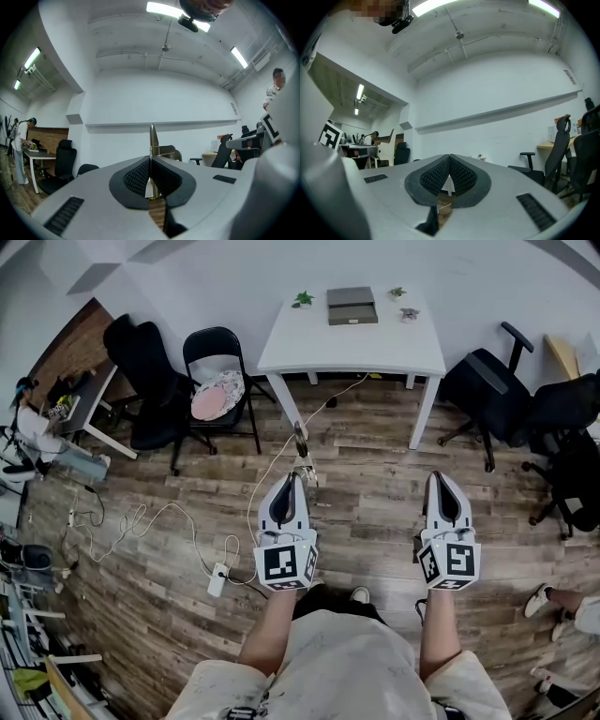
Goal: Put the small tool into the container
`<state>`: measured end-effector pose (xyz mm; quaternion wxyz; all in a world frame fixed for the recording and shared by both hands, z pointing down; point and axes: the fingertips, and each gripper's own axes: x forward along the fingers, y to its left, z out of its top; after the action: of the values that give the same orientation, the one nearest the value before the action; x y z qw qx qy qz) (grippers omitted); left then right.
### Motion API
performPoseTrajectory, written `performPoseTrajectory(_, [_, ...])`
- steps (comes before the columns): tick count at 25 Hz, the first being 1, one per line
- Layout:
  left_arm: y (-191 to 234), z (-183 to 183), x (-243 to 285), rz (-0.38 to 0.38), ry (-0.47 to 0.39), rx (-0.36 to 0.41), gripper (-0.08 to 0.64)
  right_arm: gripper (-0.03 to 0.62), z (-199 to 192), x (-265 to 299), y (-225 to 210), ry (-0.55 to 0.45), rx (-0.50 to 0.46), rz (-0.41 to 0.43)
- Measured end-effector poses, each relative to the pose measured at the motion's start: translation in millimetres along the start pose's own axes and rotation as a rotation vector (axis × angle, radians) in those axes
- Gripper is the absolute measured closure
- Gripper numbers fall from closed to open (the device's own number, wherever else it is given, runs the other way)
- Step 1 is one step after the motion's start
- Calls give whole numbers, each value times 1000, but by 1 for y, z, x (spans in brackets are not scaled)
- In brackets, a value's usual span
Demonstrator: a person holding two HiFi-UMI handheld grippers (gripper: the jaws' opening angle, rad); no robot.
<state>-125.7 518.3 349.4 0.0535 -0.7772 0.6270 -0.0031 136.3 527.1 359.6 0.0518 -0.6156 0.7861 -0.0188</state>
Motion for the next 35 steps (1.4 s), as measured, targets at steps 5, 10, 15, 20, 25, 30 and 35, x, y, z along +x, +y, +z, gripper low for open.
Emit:
performPoseTrajectory(5, [-10,2,1,-7,-6,0,551,577,7,-3,-7,-20,2,18])
performPoseTrajectory(10, [-12,5,2,-12,1,-1,551,577,17,-2,-10,-31,-5,22])
performPoseTrajectory(15, [-10,5,1,-7,-8,-9,551,577,18,0,-10,-34,-4,21])
performPoseTrajectory(20, [-3,-1,9,-8,-8,-20,551,577,10,10,-2,-17,-12,22])
performPoseTrajectory(25, [8,-6,22,-15,-10,-24,551,577,9,27,3,-25,0,20])
performPoseTrajectory(30, [29,-15,46,-7,-8,-37,551,577,3,59,7,-16,-2,15])
performPoseTrajectory(35, [50,-22,79,-3,-6,-51,551,577,-3,100,13,11,-39,14])
